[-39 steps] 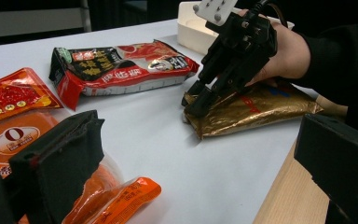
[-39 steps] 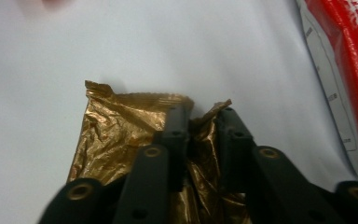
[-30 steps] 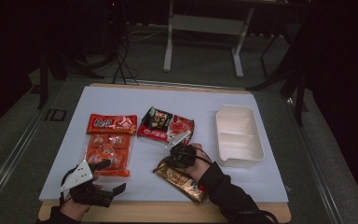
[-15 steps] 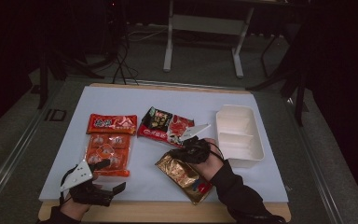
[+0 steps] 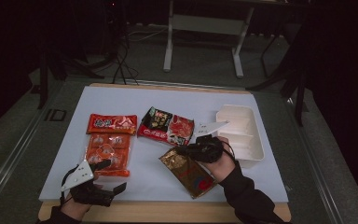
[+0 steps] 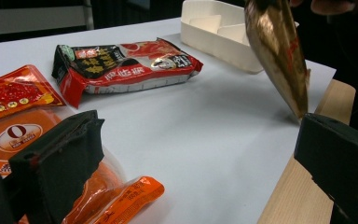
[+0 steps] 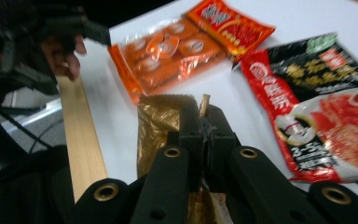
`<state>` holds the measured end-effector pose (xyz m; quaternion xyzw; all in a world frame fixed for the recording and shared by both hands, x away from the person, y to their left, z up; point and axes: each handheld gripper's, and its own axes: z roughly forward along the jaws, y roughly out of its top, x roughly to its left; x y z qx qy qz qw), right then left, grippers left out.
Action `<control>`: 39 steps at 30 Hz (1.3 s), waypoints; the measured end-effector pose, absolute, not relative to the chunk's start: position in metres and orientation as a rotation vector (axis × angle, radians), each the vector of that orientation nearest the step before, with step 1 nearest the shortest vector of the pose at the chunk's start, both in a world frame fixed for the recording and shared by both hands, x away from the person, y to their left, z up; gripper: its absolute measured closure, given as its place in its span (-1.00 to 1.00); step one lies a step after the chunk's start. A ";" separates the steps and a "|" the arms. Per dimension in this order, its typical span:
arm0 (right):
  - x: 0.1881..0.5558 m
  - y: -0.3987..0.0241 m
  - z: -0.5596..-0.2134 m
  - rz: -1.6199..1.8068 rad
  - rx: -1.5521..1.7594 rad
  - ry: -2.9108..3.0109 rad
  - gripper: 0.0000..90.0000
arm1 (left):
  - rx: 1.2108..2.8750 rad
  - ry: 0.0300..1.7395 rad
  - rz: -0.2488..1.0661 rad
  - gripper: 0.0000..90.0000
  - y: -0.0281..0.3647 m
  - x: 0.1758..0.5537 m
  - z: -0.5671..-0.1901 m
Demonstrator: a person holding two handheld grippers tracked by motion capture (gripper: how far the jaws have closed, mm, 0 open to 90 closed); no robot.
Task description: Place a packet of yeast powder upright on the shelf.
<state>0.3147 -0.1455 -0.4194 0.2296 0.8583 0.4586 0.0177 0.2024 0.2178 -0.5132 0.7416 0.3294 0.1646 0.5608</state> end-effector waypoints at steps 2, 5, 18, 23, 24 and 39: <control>0.315 -0.150 -0.413 1.456 0.730 2.638 0.96 | 1.749 0.776 0.393 -0.98 0.218 0.203 -0.513; 0.315 -0.156 -0.404 1.498 0.742 2.600 0.96 | 1.749 0.777 0.393 -0.98 0.219 0.203 -0.513; 0.322 -0.181 -0.364 1.616 0.773 2.431 0.96 | 1.750 0.781 0.392 -0.98 0.218 0.203 -0.514; 0.331 -0.192 -0.352 1.629 0.802 2.385 0.96 | 1.752 0.781 0.392 -0.98 0.218 0.203 -0.514; 0.333 -0.194 -0.350 1.635 0.810 2.376 0.96 | 1.750 0.782 0.393 -0.98 0.218 0.203 -0.514; 0.362 -0.232 -0.335 1.632 0.949 2.216 0.96 | 1.753 0.784 0.387 -0.98 0.218 0.203 -0.514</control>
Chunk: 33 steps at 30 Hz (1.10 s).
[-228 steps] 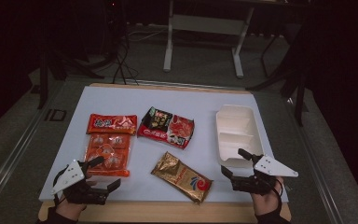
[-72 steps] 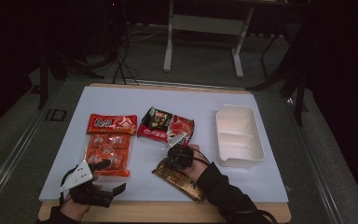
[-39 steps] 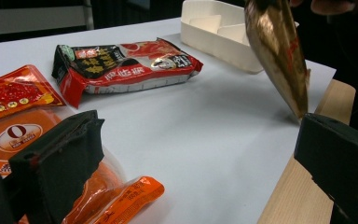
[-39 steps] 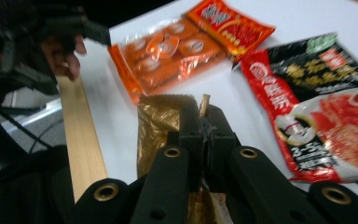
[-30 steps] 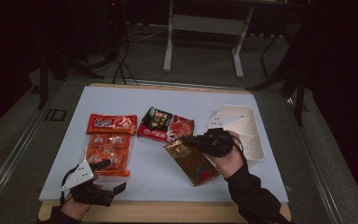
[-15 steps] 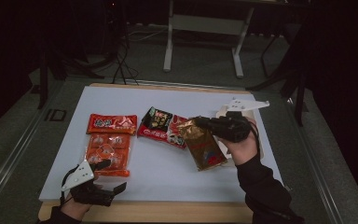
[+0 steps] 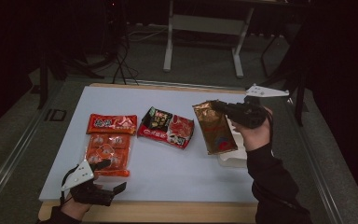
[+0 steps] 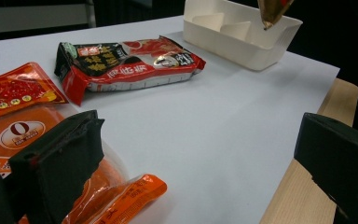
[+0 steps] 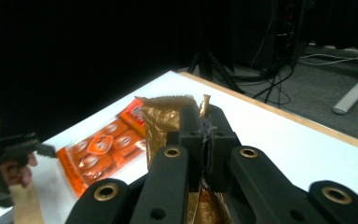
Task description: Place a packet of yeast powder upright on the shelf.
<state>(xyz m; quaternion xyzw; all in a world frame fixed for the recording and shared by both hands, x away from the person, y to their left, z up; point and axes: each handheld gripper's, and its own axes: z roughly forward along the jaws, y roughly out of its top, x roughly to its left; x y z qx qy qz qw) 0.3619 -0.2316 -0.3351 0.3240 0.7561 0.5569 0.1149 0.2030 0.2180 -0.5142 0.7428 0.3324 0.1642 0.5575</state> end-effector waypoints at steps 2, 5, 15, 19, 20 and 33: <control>0.366 -0.236 -0.333 1.629 0.964 2.204 0.96 | 1.751 0.785 0.387 -0.98 0.218 0.203 -0.514; 0.372 -0.243 -0.332 1.633 0.991 2.177 0.96 | 1.752 0.786 0.385 -0.98 0.218 0.203 -0.514; 0.393 -0.270 -0.330 1.642 1.074 2.043 0.96 | 1.740 0.783 0.386 -0.98 0.218 0.203 -0.514; 0.403 -0.276 -0.331 1.614 1.079 2.024 0.96 | 1.729 0.785 0.384 -0.98 0.220 0.203 -0.513; 0.406 -0.277 -0.331 1.610 1.084 2.017 0.96 | 1.728 0.783 0.382 -0.98 0.220 0.203 -0.514; 0.438 -0.302 -0.337 1.652 1.156 1.917 0.96 | 1.723 0.777 0.377 -0.98 0.220 0.203 -0.514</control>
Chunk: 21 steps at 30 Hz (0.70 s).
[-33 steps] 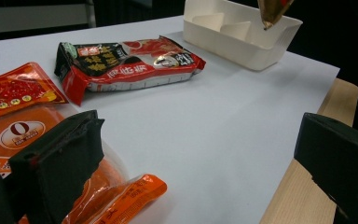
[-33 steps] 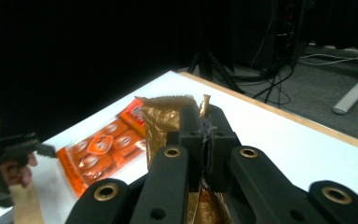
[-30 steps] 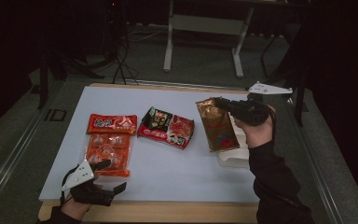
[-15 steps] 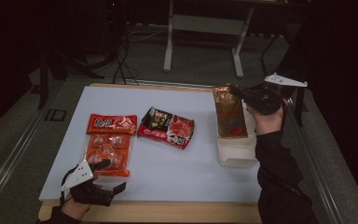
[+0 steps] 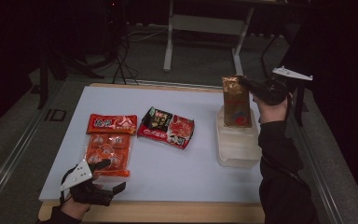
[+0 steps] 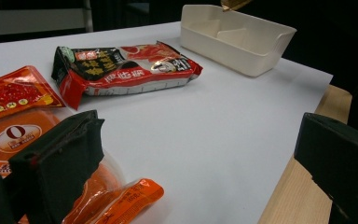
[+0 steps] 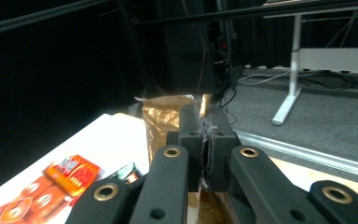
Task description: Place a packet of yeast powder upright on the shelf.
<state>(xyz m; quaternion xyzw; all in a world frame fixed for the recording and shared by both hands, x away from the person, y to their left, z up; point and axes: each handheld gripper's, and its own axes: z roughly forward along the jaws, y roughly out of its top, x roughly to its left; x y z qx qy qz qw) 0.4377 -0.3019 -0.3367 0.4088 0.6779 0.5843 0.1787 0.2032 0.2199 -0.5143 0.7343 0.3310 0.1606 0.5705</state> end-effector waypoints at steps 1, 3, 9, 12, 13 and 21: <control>0.440 -0.304 -0.338 1.667 1.168 1.903 0.95 | 1.723 0.777 0.377 -0.98 0.220 0.203 -0.514; 0.442 -0.306 -0.340 1.665 1.173 1.894 0.96 | 1.723 0.778 0.377 -0.98 0.220 0.203 -0.514; 0.456 -0.312 -0.350 1.637 1.189 1.876 0.96 | 1.723 0.780 0.377 -0.98 0.220 0.203 -0.515; 0.461 -0.313 -0.355 1.633 1.199 1.875 0.96 | 1.722 0.787 0.377 -0.98 0.220 0.203 -0.515; 0.463 -0.314 -0.357 1.627 1.204 1.873 0.96 | 1.719 0.789 0.376 -0.98 0.220 0.203 -0.515; 0.478 -0.319 -0.360 1.618 1.218 1.845 0.96 | 1.718 0.794 0.377 -0.98 0.221 0.203 -0.515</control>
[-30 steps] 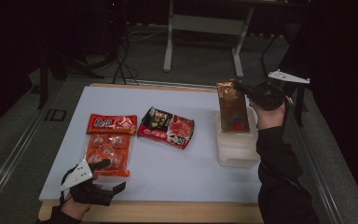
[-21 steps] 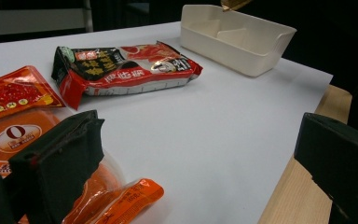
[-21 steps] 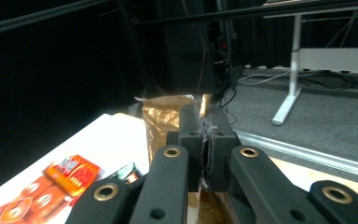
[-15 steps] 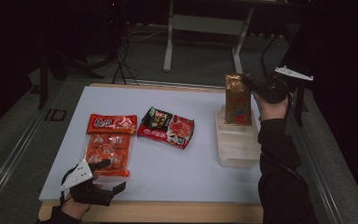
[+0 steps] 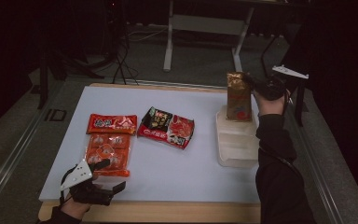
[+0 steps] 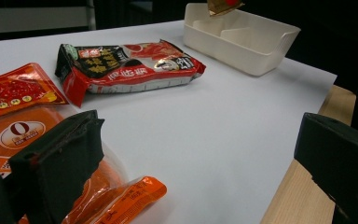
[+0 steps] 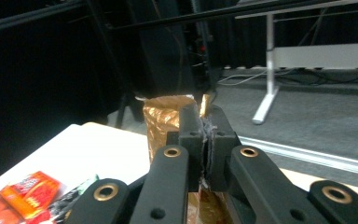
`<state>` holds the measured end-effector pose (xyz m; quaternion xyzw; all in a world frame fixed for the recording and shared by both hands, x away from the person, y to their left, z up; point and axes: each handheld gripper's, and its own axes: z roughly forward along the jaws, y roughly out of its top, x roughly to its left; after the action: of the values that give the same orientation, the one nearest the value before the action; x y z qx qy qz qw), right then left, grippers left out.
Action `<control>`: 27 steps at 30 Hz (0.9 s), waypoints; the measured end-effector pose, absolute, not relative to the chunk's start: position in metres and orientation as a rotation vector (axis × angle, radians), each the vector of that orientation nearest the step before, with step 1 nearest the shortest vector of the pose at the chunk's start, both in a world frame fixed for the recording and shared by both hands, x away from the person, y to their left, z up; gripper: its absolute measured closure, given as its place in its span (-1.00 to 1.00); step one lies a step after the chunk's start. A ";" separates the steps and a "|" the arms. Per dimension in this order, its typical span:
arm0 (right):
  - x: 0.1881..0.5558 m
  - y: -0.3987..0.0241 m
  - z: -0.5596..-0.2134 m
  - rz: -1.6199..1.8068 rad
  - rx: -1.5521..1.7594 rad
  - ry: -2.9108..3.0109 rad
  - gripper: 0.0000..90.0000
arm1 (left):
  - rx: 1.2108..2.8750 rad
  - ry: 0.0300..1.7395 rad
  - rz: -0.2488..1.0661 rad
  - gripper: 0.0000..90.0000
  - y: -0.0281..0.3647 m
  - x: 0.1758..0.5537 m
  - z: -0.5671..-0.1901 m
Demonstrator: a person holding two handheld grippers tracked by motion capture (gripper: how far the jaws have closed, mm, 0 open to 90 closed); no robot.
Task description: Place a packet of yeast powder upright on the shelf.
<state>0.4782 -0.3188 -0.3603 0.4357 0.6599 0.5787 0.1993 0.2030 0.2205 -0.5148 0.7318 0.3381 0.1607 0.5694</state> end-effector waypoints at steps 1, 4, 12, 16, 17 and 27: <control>0.480 -0.320 -0.360 1.623 1.216 1.837 0.96 | 1.718 0.794 0.377 -0.98 0.221 0.203 -0.515; 0.486 -0.322 -0.364 1.636 1.206 1.815 0.96 | 1.724 0.801 0.380 -0.98 0.222 0.203 -0.516; 0.498 -0.320 -0.376 1.657 1.195 1.805 0.95 | 1.721 0.809 0.378 -0.98 0.224 0.204 -0.516; 0.504 -0.318 -0.383 1.666 1.203 1.806 0.95 | 1.713 0.821 0.375 -0.98 0.225 0.204 -0.517; 0.506 -0.315 -0.386 1.665 1.202 1.817 0.95 | 1.717 0.822 0.376 -0.98 0.225 0.204 -0.517; 0.507 -0.304 -0.397 1.651 1.248 1.903 0.95 | 1.725 0.817 0.373 -0.98 0.225 0.203 -0.517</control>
<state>0.5068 -0.3040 -0.3965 0.4379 0.6677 0.5791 0.1643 0.2034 0.2248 -0.5170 0.7328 0.3471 0.1586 0.5633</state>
